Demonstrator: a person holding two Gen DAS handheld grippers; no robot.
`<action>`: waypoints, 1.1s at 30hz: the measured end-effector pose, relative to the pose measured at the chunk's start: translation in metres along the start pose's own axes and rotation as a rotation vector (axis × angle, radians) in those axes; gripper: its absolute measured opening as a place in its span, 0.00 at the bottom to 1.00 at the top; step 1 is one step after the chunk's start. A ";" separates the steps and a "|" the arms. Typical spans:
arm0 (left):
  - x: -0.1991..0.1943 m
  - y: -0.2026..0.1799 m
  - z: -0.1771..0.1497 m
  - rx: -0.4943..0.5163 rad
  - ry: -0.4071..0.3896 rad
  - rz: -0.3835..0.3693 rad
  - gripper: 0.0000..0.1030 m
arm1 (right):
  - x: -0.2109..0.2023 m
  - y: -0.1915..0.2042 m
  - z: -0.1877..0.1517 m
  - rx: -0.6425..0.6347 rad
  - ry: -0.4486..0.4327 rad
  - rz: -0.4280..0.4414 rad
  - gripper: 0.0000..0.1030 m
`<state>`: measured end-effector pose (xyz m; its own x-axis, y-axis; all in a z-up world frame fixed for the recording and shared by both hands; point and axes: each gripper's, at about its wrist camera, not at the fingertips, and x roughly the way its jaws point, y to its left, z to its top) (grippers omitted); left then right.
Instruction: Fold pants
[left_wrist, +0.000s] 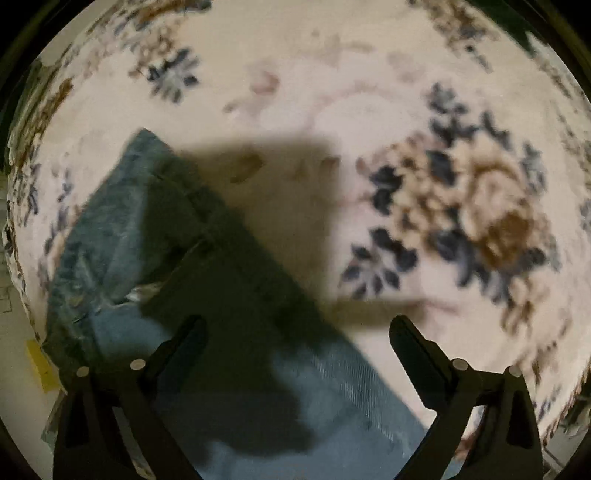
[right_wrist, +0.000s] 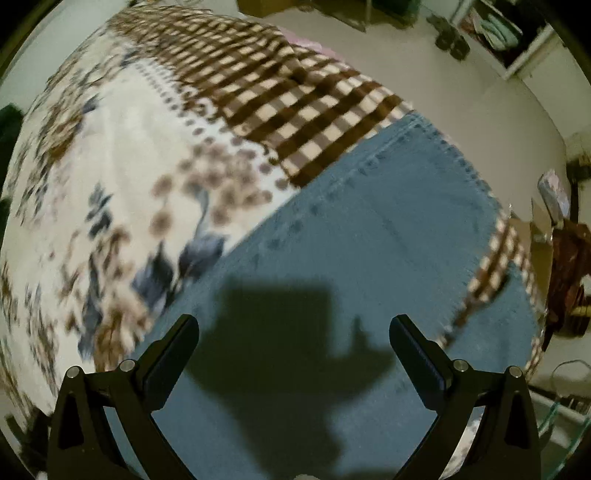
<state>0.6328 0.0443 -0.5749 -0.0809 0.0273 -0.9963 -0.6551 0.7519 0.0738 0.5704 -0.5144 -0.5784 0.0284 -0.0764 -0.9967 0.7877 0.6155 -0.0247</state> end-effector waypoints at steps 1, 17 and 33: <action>0.006 -0.002 0.000 0.007 0.011 0.010 0.94 | 0.009 0.001 0.010 0.016 0.004 -0.004 1.00; -0.050 0.061 -0.054 0.071 -0.200 -0.312 0.02 | 0.061 0.000 0.044 0.042 0.063 -0.061 0.41; -0.095 0.226 -0.150 0.071 -0.214 -0.585 0.01 | -0.060 -0.135 -0.051 0.006 -0.069 0.088 0.06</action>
<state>0.3797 0.1132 -0.4572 0.4328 -0.2764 -0.8580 -0.4932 0.7241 -0.4821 0.4312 -0.5526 -0.5191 0.1399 -0.0760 -0.9872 0.7838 0.6178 0.0635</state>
